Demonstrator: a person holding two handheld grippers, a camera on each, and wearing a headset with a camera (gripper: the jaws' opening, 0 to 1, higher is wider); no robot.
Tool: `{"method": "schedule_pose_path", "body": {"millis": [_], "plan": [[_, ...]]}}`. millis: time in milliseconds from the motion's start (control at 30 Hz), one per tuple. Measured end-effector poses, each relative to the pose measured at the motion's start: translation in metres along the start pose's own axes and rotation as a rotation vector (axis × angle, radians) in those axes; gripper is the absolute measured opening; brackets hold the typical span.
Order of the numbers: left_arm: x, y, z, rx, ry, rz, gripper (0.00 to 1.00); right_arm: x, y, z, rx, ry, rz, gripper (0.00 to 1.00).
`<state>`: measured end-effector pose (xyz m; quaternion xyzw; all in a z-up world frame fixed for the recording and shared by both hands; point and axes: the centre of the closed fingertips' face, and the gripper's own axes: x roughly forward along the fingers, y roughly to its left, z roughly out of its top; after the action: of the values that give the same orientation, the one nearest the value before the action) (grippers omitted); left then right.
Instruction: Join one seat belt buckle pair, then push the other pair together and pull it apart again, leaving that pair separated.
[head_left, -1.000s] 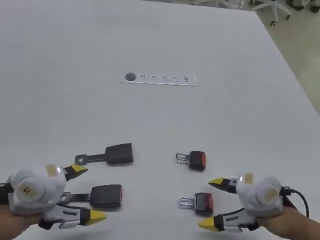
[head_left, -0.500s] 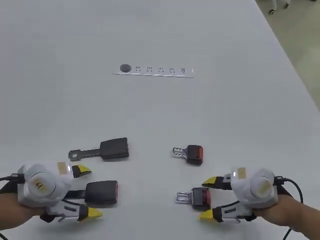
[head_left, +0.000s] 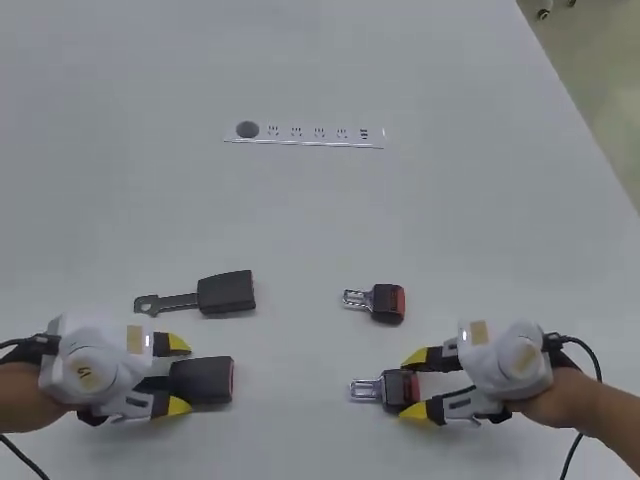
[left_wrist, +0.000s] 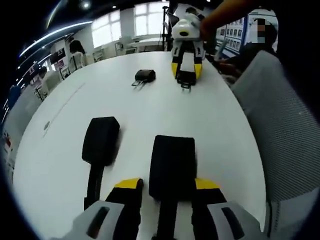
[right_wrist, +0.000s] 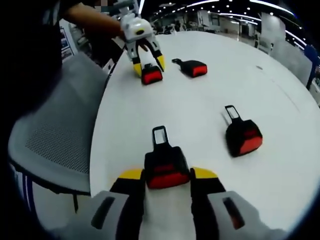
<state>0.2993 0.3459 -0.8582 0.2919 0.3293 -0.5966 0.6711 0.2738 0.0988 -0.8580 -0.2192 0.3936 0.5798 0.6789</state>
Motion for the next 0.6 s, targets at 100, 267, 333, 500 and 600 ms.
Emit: {"method": "schedule_pose_path", "body": {"millis": [100, 267, 333, 500, 600], "plan": [[0.0009, -0.0034, 0.0007, 0.030, 0.009, -0.023, 0.38, -0.0005, 0.0000, -0.0003, -0.003, -0.002, 0.004, 0.36], [0.0012, -0.0064, 0.0013, 0.058, 0.030, -0.047, 0.34, 0.0004, -0.0001, -0.0006, -0.002, -0.003, 0.002, 0.36], [0.0014, -0.0065, 0.0006, 0.068, 0.037, -0.055, 0.34, 0.0005, -0.0003, -0.0004, -0.001, -0.005, 0.002, 0.36], [0.0015, -0.0053, 0.0006, 0.075, 0.052, -0.065, 0.34, 0.0008, -0.0010, -0.0004, 0.001, -0.007, 0.000, 0.36], [0.0012, -0.0048, -0.0003, 0.071, 0.059, -0.069, 0.34, 0.0017, -0.0017, 0.0005, 0.004, -0.011, -0.002, 0.36]]}}
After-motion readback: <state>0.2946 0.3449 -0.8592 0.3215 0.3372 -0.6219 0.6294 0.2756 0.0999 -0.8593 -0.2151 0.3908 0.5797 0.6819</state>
